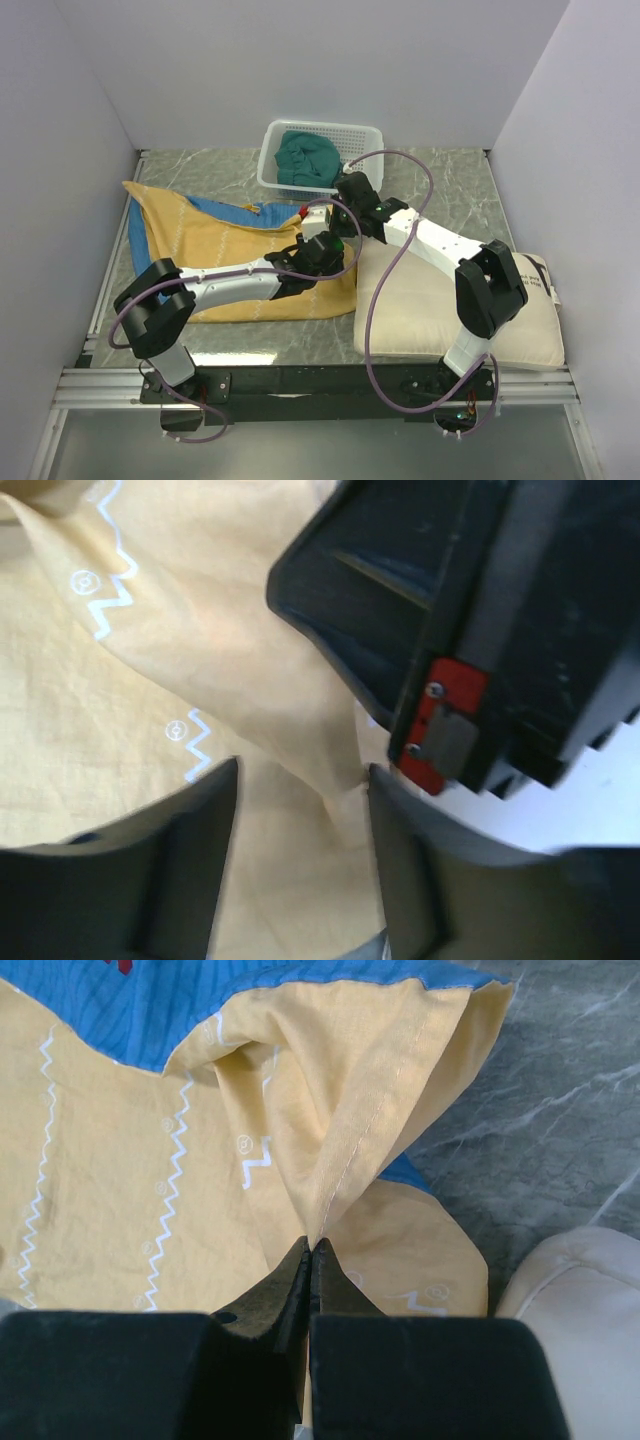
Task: Put the pillow into the pillowcase
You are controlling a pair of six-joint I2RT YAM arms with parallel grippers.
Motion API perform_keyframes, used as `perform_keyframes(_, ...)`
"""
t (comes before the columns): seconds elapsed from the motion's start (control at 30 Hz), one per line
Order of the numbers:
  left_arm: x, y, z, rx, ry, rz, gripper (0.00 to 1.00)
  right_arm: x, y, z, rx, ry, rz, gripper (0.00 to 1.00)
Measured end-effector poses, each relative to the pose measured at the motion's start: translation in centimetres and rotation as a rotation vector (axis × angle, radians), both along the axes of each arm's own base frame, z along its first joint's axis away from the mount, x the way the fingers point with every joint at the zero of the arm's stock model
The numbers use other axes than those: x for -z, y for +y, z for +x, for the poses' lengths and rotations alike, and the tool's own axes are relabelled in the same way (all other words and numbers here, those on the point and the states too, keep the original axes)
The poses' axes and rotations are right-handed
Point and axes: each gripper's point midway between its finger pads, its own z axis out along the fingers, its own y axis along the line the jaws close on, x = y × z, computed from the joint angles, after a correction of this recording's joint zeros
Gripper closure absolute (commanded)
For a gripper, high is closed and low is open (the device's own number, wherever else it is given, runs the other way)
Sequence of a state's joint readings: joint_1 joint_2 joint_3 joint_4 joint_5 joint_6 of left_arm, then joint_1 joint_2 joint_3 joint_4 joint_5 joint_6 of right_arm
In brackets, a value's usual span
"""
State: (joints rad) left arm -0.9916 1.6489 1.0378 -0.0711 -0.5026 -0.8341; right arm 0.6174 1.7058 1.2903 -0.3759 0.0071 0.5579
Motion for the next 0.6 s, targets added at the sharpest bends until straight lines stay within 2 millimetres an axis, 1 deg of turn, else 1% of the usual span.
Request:
perform_keyframes(0.03, 0.1, 0.1, 0.1, -0.007, -0.003, 0.004, 0.52, 0.0, 0.0, 0.0, 0.001, 0.001, 0.000, 1.00)
perform_keyframes(0.07, 0.1, 0.2, 0.2, -0.013, -0.005, 0.007, 0.59, 0.0, 0.0, 0.0, 0.002, 0.002, 0.000, 1.00)
perform_keyframes(0.13, 0.3, 0.3, 0.3, -0.018, -0.006, 0.012, 0.67, 0.0, -0.1, 0.0, 0.003, 0.003, -0.001, 1.00)
perform_keyframes(0.17, 0.4, 0.3, 0.3, -0.022, -0.006, 0.013, 0.76, 0.0, -0.1, -0.1, 0.003, 0.003, -0.002, 1.00)
perform_keyframes(0.23, 0.6, 0.3, 0.3, -0.027, -0.002, 0.013, 0.84, 0.0, -0.1, -0.1, 0.005, 0.003, -0.004, 1.00)
perform_keyframes(0.27, 0.6, 0.3, 0.3, -0.030, 0.000, 0.011, 0.91, 0.0, -0.1, -0.1, 0.005, 0.002, -0.004, 1.00)
perform_keyframes(0.3, 0.6, 0.3, 0.3, -0.031, 0.000, 0.009, 0.94, 0.0, -0.1, -0.1, 0.004, 0.002, -0.004, 0.92)
perform_keyframes(0.37, 0.5, 0.2, 0.3, -0.033, -0.001, 0.004, 0.99, 0.0, -0.1, -0.1, 0.003, 0.002, -0.004, 0.82)
perform_keyframes(0.4, 0.6, 0.2, 0.3, -0.034, 0.000, 0.002, 0.99, 0.0, -0.1, -0.1, 0.004, 0.002, -0.004, 0.71)
perform_keyframes(0.47, 0.8, 0.4, 0.2, -0.035, 0.003, 0.007, 0.99, 0.0, -0.2, -0.1, 0.001, 0.000, -0.006, 0.59)
perform_keyframes(0.5, 1.0, 0.6, 0.1, -0.035, 0.006, 0.011, 0.99, 0.0, -0.2, -0.1, -0.001, -0.002, -0.009, 0.48)
perform_keyframes(0.6, 1.4, 1.5, -0.2, -0.039, 0.015, 0.022, 0.99, -0.1, -0.4, 0.0, -0.002, -0.010, -0.019, 0.29)
